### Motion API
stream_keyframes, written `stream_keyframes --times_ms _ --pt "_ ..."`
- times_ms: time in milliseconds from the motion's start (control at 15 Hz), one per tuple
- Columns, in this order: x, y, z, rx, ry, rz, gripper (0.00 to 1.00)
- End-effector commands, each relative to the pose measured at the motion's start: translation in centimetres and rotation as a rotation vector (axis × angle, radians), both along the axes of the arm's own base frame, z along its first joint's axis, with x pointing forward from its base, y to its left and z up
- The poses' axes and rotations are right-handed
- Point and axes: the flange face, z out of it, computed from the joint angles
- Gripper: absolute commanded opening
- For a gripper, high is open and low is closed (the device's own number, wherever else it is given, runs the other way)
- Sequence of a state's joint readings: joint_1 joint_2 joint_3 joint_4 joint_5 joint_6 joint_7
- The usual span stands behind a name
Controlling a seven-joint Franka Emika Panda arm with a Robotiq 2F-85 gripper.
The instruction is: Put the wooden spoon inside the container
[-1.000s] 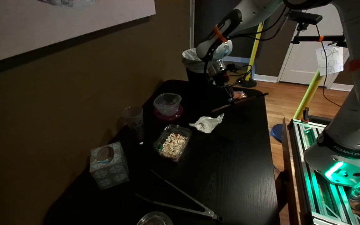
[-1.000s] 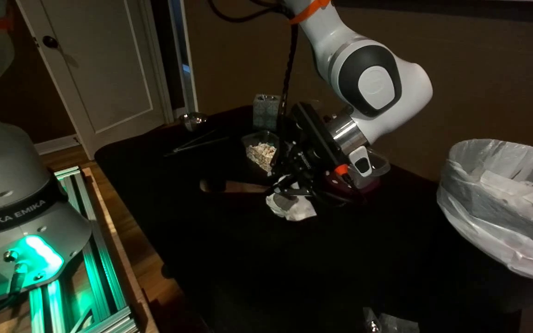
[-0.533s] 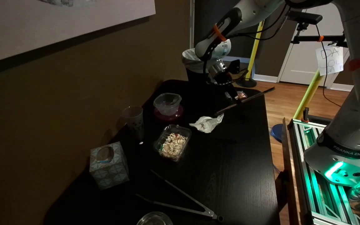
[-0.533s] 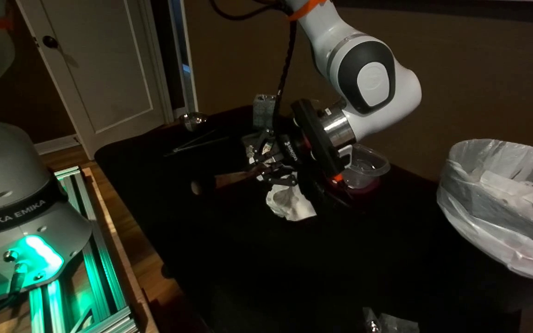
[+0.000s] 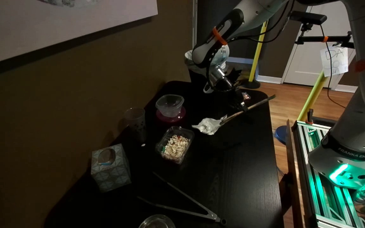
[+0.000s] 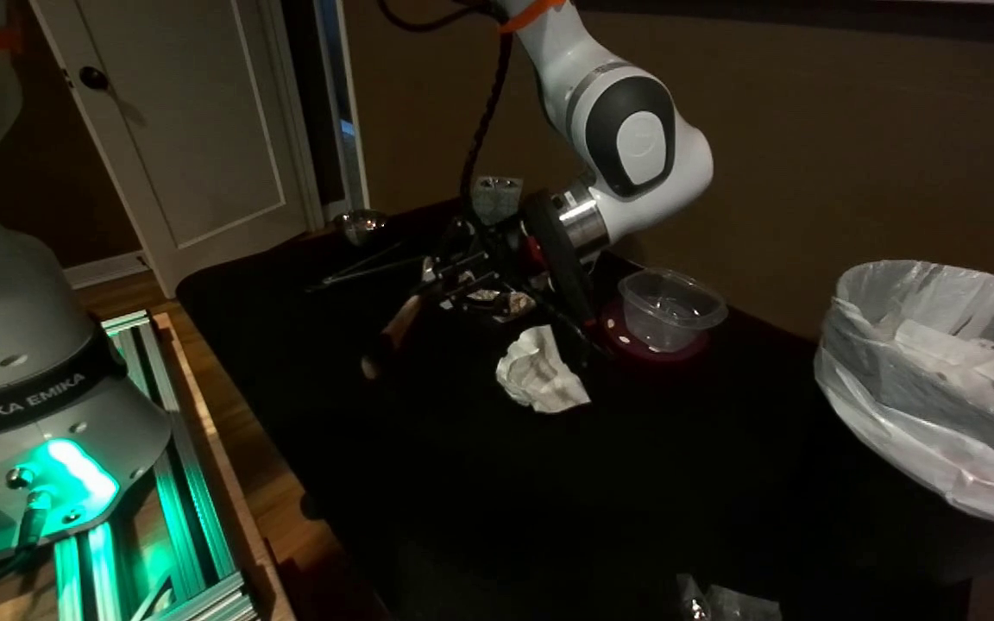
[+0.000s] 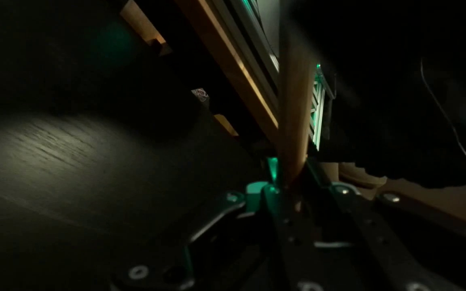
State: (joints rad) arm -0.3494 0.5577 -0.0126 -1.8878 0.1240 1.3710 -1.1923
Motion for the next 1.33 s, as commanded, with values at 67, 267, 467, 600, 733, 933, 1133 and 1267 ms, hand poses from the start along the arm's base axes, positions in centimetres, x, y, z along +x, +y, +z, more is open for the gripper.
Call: stream_keyframes --times_ms 67,267,467,600,733,933,1133,1267 --pt "0.0 4.2 2.2 0.109 -0.082 0.092 0.04" --pt "1.0 4.7 1.9 0.100 -0.070 0.092 0.04" --pt "1.2 5.2 2.3 0.097 -0.076 0.102 0.18" --pt "1.5 5.5 1.6 0.115 -0.086 0.080 0.04" --pt "2.6 7.2 1.6 0.126 -0.169 0.048 0.04" --pt "4.8 8.7 1.8 0.078 -0.347 0.023 0.04" --pt "7.3 10.5 2.0 0.013 -0.510 -0.006 0.04" --pt "8.7 11.4 2.7 -0.040 -0.627 -0.025 0.04"
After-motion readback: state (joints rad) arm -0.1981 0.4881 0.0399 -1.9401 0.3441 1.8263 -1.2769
